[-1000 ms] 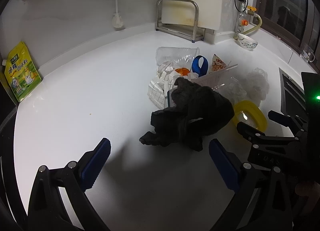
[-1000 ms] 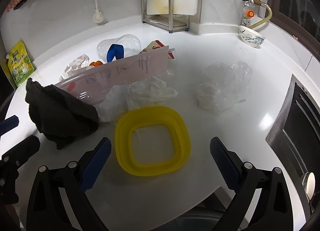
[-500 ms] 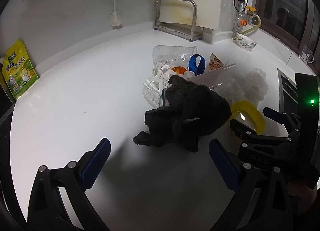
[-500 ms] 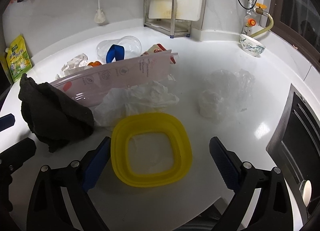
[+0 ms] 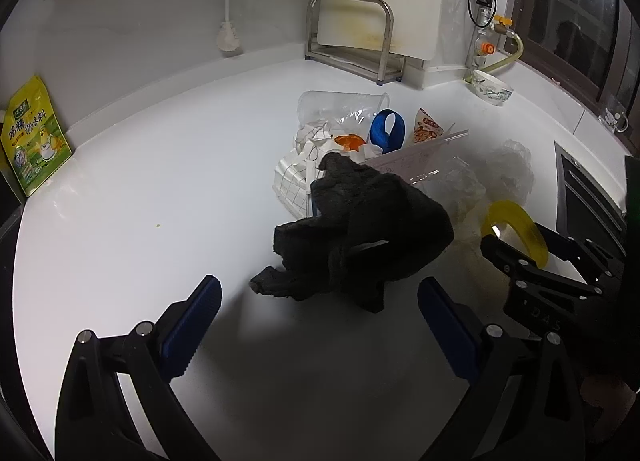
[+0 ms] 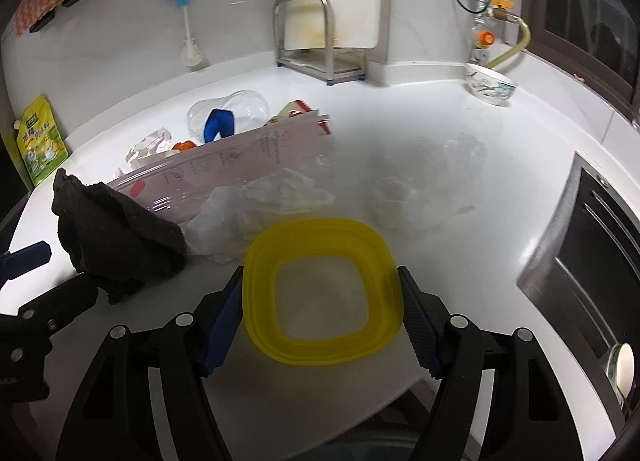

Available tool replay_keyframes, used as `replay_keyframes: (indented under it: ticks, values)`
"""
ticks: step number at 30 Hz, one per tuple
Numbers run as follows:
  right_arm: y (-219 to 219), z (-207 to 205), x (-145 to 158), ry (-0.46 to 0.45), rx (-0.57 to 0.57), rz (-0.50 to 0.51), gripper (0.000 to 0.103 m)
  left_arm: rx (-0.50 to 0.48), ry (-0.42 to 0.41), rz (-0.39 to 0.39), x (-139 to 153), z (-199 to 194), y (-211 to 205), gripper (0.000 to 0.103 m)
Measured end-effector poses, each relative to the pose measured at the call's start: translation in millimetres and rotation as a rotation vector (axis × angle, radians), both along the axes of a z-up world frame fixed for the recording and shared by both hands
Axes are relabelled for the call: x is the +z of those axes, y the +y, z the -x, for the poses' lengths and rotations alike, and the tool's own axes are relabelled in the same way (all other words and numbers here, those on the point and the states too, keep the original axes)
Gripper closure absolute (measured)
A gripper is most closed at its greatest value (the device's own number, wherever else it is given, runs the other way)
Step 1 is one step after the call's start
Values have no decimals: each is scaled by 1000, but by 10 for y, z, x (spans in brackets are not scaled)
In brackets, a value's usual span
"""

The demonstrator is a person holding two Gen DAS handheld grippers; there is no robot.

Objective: Collect trash
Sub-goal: 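Reach the left tool to the dark cloth while the right tool reaches the yellow lid, then grasp the dark cloth with the left tool while the right tool grasps the yellow lid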

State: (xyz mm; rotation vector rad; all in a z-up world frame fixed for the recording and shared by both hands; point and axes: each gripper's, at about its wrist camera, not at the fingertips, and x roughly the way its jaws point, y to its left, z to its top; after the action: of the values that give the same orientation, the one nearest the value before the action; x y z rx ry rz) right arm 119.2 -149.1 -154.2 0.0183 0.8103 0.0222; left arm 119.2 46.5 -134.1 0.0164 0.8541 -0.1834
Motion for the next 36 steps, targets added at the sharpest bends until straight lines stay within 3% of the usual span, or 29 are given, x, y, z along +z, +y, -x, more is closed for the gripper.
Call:
replay_keyframes:
  ticks: [14, 18, 22, 24, 27, 30, 36]
  values:
    - [-229, 249, 119, -14, -76, -59, 33, 21, -69, -66, -66, -157, -247, 6]
    - [-246, 283, 129, -13, -83, -61, 33, 21, -82, -54, -77, -217, -259, 8]
    - [-245, 332, 131, -8, -85, -63, 33, -2, -86, -42, -69, -214, -285, 30]
    - [-232, 357, 133, -4, -86, -64, 33, -19, -79, -31, -65, -206, -301, 51]
    - [-219, 410, 148, 2, -88, -67, 33, -36, -62, -13, -54, -203, -316, 69]
    - [-213, 467, 164, 11, -94, -78, 33, -43, -47, -8, -43, -187, -326, 76]
    - [-194, 584, 237, 24, -89, -72, 33, -39, -43, -11, 39, -99, -289, 79]
